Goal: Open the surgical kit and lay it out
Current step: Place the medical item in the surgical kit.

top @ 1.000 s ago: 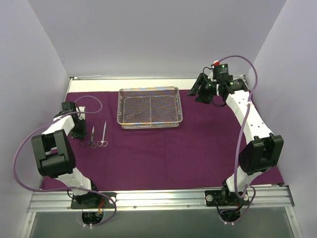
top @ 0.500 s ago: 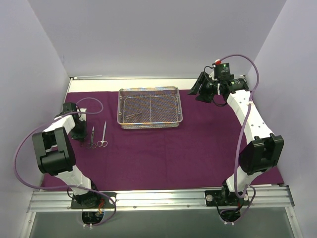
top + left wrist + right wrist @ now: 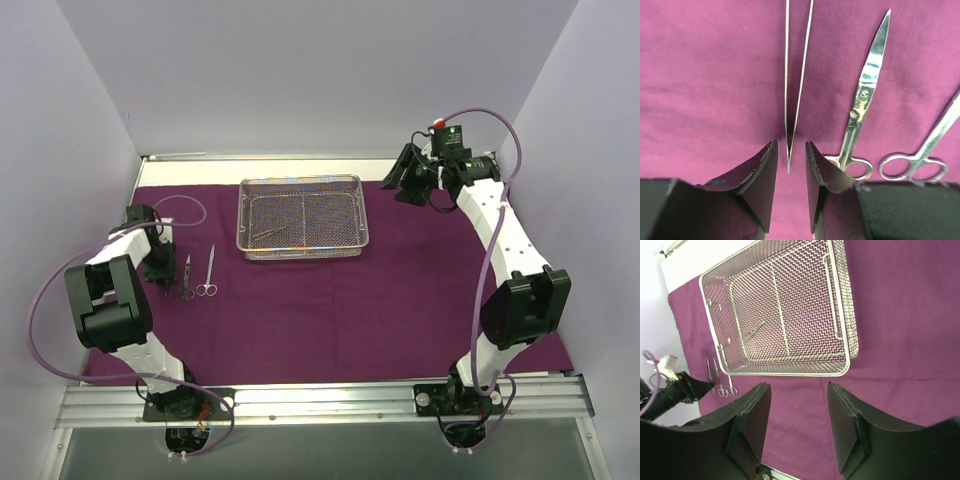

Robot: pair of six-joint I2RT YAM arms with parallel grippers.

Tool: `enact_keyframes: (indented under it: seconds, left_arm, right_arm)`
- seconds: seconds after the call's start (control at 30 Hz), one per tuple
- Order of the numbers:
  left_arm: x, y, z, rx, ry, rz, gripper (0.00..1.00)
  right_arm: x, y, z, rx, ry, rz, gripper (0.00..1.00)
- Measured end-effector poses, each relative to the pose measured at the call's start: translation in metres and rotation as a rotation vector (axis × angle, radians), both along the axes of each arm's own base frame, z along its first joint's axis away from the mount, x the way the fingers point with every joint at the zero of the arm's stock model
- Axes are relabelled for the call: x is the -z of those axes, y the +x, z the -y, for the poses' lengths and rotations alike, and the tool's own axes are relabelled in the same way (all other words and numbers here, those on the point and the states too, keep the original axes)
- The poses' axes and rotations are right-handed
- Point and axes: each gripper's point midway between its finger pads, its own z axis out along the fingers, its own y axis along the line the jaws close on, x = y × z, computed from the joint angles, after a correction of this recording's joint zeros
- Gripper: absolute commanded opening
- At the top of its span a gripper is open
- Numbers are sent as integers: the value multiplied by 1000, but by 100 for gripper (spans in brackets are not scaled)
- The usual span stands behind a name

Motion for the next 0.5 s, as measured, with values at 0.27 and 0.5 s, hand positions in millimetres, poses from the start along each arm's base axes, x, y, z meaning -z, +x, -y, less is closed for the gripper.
enact_keyframes:
  seconds: [0.27, 0.5]
  left_arm:
    - [-41, 28, -1, -83, 6, 65, 47]
    - [-161, 148, 62, 150, 2, 409, 49]
  right_arm:
    - [15, 5, 1, 4, -12, -35, 49]
    - [17, 11, 7, 21, -22, -46, 49]
